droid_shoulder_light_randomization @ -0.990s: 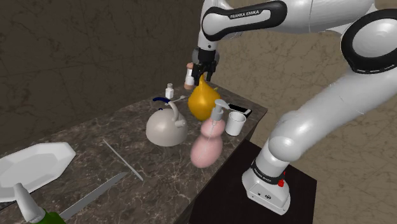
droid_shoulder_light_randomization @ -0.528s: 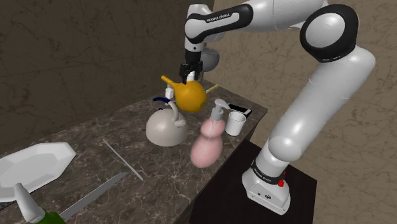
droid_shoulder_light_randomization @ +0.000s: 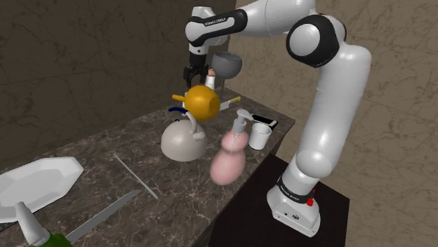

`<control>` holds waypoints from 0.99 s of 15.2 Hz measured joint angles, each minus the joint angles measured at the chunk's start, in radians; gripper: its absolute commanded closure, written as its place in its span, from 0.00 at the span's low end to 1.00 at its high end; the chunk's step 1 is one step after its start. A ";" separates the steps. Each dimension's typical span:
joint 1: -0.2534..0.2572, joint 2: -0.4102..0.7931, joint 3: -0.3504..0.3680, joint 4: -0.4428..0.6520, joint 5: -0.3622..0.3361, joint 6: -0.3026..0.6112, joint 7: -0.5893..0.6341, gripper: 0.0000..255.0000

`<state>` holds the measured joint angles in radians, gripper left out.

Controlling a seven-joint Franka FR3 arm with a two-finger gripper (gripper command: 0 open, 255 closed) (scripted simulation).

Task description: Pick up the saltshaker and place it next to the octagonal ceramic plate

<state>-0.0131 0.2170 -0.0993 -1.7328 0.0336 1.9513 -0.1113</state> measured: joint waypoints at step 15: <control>-0.022 0.307 0.005 0.246 0.023 0.042 -0.030 0.00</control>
<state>-0.0352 0.5237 -0.0946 -1.4869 0.0563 1.9937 -0.1417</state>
